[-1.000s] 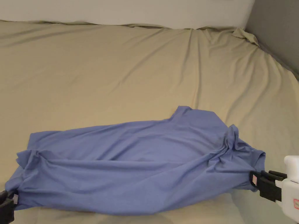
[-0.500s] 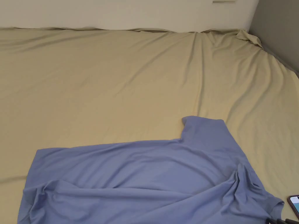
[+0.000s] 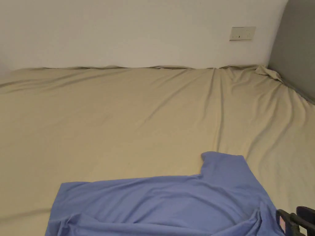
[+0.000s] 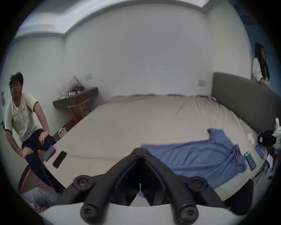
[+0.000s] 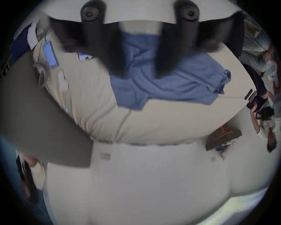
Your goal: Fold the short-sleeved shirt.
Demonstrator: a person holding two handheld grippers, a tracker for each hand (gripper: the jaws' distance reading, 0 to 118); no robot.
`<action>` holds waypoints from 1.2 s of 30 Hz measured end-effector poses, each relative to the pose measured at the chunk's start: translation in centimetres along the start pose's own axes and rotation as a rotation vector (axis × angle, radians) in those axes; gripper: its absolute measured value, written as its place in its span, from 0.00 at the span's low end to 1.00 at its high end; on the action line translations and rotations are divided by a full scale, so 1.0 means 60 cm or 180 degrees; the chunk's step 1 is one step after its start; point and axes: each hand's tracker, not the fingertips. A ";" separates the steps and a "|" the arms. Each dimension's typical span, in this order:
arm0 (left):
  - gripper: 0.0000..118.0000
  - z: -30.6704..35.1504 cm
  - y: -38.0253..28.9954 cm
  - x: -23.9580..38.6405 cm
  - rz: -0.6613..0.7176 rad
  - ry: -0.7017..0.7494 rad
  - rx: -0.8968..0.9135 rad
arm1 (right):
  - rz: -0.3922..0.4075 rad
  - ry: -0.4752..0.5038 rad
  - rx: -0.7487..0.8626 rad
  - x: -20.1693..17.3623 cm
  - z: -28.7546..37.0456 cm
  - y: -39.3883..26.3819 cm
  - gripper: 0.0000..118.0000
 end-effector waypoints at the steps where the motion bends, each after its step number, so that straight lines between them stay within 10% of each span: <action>1: 0.00 0.007 0.007 0.002 0.0086 -0.0143 -0.0003 | -0.0022 0.0019 0.0099 -0.013 0.005 0.005 0.07; 18: 0.00 -0.129 0.030 0.037 -0.0123 -0.0413 -0.0228 | -0.0093 0.0125 0.0188 -0.025 -0.003 0.014 0.03; 20: 0.23 -0.204 0.032 0.034 0.0016 -0.0605 -0.0369 | -0.0093 0.0083 0.0135 -0.022 -0.017 0.013 0.03; 21: 0.62 -0.255 0.032 0.027 0.0172 -0.0756 -0.0492 | -0.0105 0.0079 0.0102 -0.017 -0.026 0.010 0.03; 22: 0.74 -0.305 0.031 0.030 0.0238 -0.0805 -0.0722 | -0.0115 0.0075 0.0062 -0.015 -0.034 0.009 0.03; 28: 0.74 -0.583 -0.058 0.025 0.0527 -0.0690 -0.1876 | -0.0103 -0.0080 -0.0227 -0.001 -0.092 -0.002 0.03; 36: 0.65 -0.685 -0.151 0.056 0.0071 -0.0582 -0.2294 | -0.0037 -0.0170 -0.0454 -0.004 -0.148 -0.006 0.03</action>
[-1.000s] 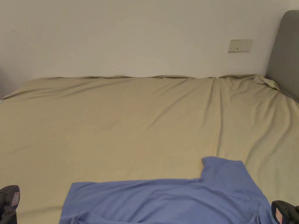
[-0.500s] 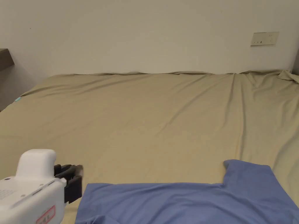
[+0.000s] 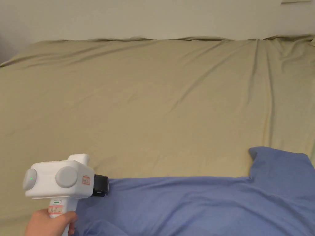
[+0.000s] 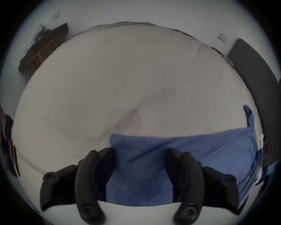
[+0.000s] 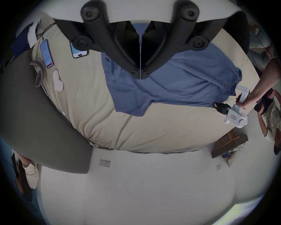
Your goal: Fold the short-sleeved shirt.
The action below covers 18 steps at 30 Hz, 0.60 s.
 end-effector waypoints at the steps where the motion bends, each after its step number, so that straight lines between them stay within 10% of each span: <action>1: 0.51 0.016 -0.002 0.006 -0.0114 -0.0003 0.0152 | 0.0008 0.0003 -0.0014 -0.003 -0.002 -0.001 0.03; 2: 0.11 0.022 -0.001 0.006 -0.0152 -0.0147 0.0162 | 0.0016 0.0011 -0.0038 -0.004 -0.005 -0.003 0.03; 3: 0.01 0.024 -0.003 0.003 -0.0023 -0.0425 0.0195 | 0.0019 0.0025 -0.0055 -0.005 -0.009 -0.006 0.03; 11: 0.01 0.086 -0.013 0.022 -0.0109 -0.0228 0.0372 | -0.0049 0.0141 -0.0176 0.017 -0.052 0.001 0.04; 13: 0.01 0.104 -0.017 0.021 -0.0066 -0.0241 0.0428 | -0.0175 0.0289 -0.0417 0.044 -0.085 0.030 0.82; 14: 0.01 0.117 -0.021 0.030 -0.0043 -0.0263 0.0461 | -0.0308 0.0386 -0.0533 0.060 -0.111 0.040 1.00; 18: 0.01 0.133 -0.032 0.046 -0.0046 -0.0249 0.0456 | -0.0777 0.0502 -0.0689 0.146 -0.231 0.082 1.00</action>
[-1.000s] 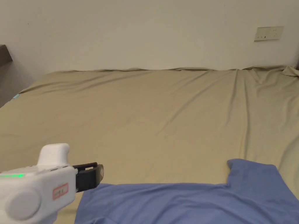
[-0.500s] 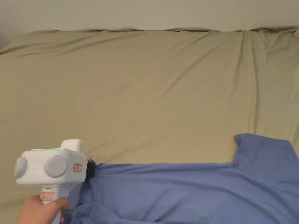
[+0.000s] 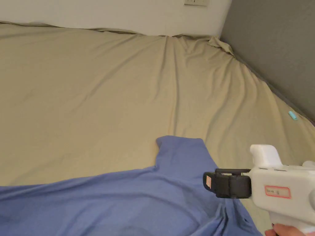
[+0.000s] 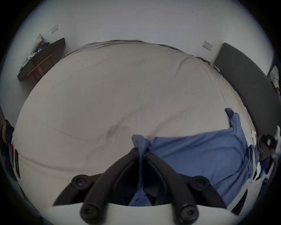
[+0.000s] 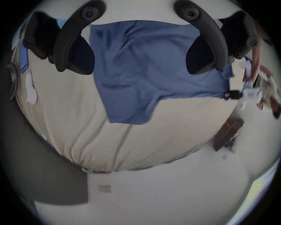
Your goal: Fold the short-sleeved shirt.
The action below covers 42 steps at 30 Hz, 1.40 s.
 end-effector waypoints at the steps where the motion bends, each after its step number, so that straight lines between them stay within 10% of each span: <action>1: 0.01 0.001 -0.002 0.003 -0.0007 0.0001 -0.0003 | -0.0046 -0.0182 -0.0124 0.017 -0.029 0.024 1.00; 7: 0.01 -0.002 0.004 0.015 -0.0007 0.0024 -0.0043 | -0.0086 -0.0691 -0.0801 0.090 -0.230 0.099 0.98; 10: 0.01 -0.007 0.009 0.014 0.0018 0.0038 -0.0063 | -0.0233 -0.0608 -0.1115 0.100 -0.283 0.107 0.71; 12: 0.01 -0.010 0.012 0.012 0.0009 0.0044 -0.0077 | 0.0123 -0.0697 -0.1022 0.080 -0.267 0.106 0.64; 13: 0.01 -0.010 0.012 0.014 0.0001 0.0052 -0.0078 | 0.0251 -0.0715 -0.0994 0.071 -0.255 0.112 0.44; 14: 0.01 -0.007 0.011 0.016 -0.0001 0.0045 -0.0073 | 0.0321 -0.0779 -0.0880 0.066 -0.245 0.114 0.01; 30: 0.01 0.164 -0.048 0.013 -0.0050 -0.0062 0.0336 | 0.0715 -0.0565 0.0139 -0.007 0.017 0.026 0.02; 42: 0.01 0.190 -0.243 0.022 -0.0294 0.0399 -0.0257 | 0.0237 -0.0539 -0.0168 0.040 0.128 -0.243 0.02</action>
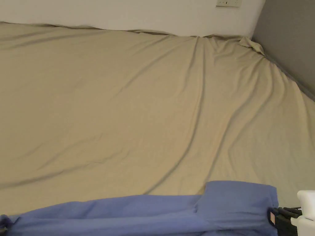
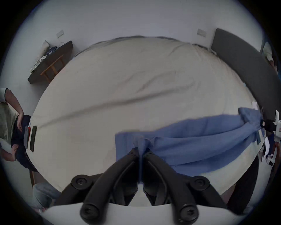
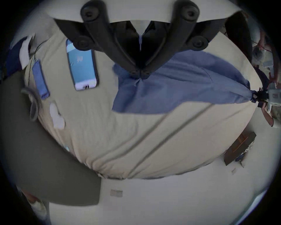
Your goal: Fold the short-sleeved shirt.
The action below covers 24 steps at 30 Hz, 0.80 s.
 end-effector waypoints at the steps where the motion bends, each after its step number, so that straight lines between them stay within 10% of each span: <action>1: 0.01 -0.011 -0.006 0.004 -0.0053 0.0024 -0.0097 | -0.0039 0.0000 -0.0084 0.006 -0.013 -0.012 0.02; 11: 0.03 -0.058 -0.016 0.018 -0.0123 0.0153 -0.0243 | 0.0037 -0.0114 -0.0274 0.002 -0.067 -0.025 0.02; 15: 0.55 -0.035 -0.024 0.004 0.0136 0.0233 -0.0007 | 0.0087 -0.0167 -0.0324 -0.007 -0.051 -0.016 0.71; 24: 0.65 0.293 0.023 -0.010 0.0438 -0.0027 0.2000 | 0.0179 -0.0033 0.1097 -0.078 0.195 0.058 0.76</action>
